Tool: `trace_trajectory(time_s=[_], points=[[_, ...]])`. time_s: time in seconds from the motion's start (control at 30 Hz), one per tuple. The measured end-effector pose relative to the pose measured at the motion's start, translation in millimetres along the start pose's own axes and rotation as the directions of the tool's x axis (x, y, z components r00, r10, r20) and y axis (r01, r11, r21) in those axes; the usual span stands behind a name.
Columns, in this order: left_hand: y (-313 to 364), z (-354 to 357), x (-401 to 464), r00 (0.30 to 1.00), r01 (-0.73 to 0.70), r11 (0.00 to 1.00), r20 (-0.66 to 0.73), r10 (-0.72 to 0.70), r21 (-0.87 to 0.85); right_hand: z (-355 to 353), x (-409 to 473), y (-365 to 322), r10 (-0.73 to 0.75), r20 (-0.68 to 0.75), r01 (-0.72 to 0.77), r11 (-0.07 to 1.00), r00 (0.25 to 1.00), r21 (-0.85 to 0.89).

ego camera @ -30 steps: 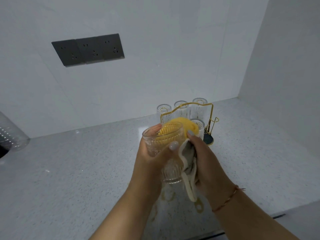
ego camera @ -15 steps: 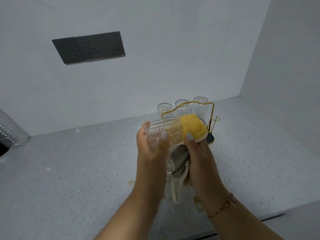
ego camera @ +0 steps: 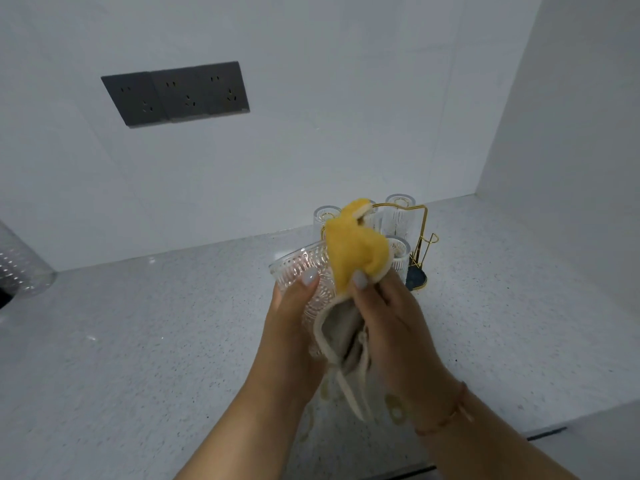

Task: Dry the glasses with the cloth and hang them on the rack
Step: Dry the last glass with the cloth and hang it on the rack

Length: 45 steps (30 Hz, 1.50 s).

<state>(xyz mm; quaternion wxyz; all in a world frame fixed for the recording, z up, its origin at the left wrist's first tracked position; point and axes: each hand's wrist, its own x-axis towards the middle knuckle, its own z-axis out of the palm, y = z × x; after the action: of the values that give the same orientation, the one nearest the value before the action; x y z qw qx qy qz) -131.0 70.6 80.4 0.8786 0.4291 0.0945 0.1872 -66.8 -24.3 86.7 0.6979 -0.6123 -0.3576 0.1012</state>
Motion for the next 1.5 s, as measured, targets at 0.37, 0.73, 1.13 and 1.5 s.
trace_trajectory(time_s=[0.37,0.73,1.13,1.5], points=[[-4.4,7.7,-0.3,0.935,-0.093,0.857,-0.252,0.251,0.507,-9.9,9.0,17.6,0.346,-0.110,-0.247,0.827,0.932,0.506],[10.4,7.9,4.4,0.984,-0.066,0.961,-0.139,0.107,0.268,-4.1,0.7,18.9,0.349,0.041,-0.338,0.860,0.936,0.382],[31.6,-25.9,7.1,0.984,0.177,0.890,-0.063,-0.166,0.420,-63.2,36.7,-12.8,0.176,0.021,-0.175,0.944,0.984,0.278],[35.4,-27.2,2.2,0.970,0.200,0.858,0.026,-0.241,0.473,-66.9,30.2,-29.3,0.104,0.625,0.195,0.899,0.773,-0.392]])
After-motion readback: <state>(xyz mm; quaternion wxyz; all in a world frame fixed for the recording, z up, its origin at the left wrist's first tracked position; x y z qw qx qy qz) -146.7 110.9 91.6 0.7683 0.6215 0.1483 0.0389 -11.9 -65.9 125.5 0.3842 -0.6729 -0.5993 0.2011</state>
